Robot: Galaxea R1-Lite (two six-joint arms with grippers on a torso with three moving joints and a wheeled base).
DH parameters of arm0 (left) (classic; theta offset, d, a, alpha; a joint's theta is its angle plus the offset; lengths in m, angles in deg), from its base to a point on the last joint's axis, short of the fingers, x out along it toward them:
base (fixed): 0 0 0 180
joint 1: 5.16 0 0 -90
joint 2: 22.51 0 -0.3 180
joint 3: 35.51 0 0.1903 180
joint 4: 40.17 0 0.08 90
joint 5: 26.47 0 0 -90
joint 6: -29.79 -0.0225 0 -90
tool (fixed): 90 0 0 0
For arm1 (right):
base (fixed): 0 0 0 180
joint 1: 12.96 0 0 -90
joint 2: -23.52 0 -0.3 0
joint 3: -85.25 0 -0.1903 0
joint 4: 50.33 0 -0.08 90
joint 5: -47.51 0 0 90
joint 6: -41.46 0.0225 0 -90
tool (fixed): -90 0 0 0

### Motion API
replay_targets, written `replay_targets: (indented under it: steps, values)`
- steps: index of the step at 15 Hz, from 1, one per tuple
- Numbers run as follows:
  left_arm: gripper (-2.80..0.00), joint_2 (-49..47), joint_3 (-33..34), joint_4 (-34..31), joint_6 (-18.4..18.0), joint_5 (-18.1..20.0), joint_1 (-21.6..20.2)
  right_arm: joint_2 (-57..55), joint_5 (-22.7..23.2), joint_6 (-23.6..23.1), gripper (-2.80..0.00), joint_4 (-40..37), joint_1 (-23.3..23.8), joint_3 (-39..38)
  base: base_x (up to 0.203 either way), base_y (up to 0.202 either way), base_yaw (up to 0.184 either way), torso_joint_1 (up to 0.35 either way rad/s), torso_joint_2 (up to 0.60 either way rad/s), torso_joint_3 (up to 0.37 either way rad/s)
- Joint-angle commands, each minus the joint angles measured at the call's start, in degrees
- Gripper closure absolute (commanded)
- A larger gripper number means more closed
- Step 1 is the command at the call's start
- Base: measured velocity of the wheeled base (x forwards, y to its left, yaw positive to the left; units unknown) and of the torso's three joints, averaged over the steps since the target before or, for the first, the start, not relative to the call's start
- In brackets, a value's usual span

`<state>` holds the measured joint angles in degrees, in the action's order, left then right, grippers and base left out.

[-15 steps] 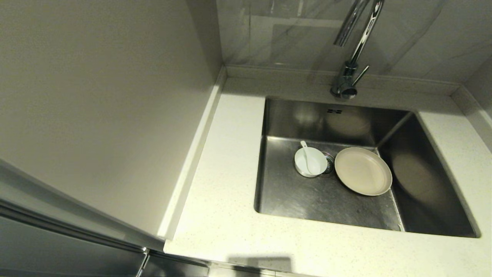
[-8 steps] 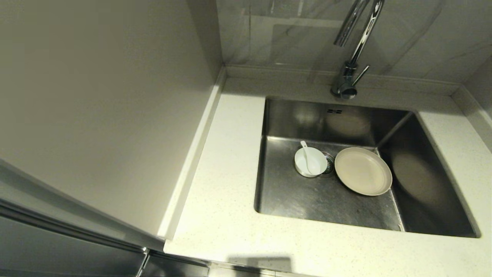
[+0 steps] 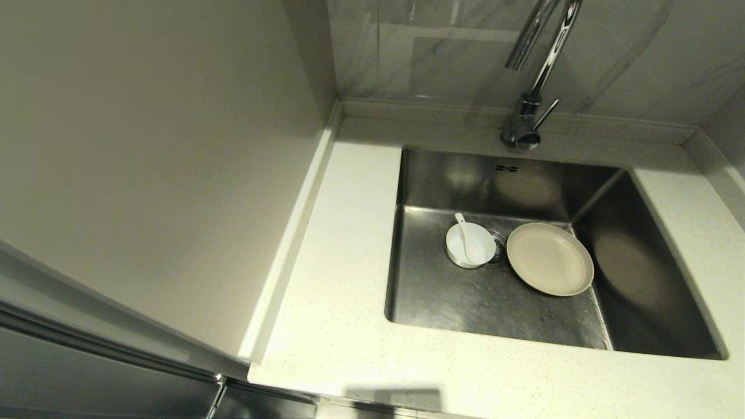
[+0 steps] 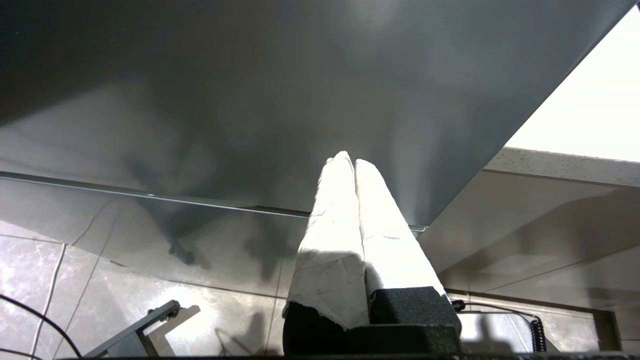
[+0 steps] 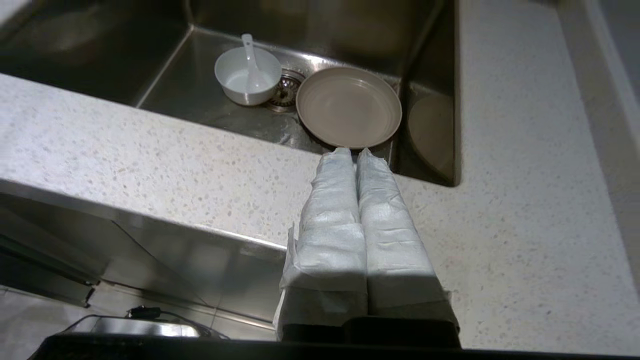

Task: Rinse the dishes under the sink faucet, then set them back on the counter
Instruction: Turn on the faucet

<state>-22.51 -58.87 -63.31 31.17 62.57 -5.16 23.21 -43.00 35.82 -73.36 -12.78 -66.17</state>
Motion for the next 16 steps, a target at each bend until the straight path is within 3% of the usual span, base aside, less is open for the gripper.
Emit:
replay_targets:
  steps: [1,5,7,12,16]
  values:
    - [0.00,0.18,0.00,0.04,0.03,0.00,0.00,-2.98,0.13,0.03,0.00,-5.22,-0.01,6.64,0.000,0.000,0.000,0.000,0.00,0.000]
    - [0.00,0.18,0.00,0.04,0.03,0.00,0.00,-22.26,0.12,2.27,0.00,-8.60,-0.79,16.21,0.000,0.000,0.000,0.000,0.00,0.000]
    - [0.00,0.18,0.00,0.04,0.03,0.00,0.00,-36.18,0.07,5.41,0.00,-8.90,-0.99,25.16,0.000,0.000,0.000,0.000,0.00,0.000]
    - [0.00,0.18,0.00,0.04,0.03,0.00,0.00,-66.68,-0.67,19.23,0.00,-10.20,-1.28,62.80,0.000,0.000,0.000,0.000,0.00,0.000]
    - [0.00,0.18,0.00,0.04,0.03,0.00,0.00,-80.96,-0.26,35.22,0.00,-26.25,-3.03,91.41,0.000,0.000,0.000,0.000,0.00,0.000]
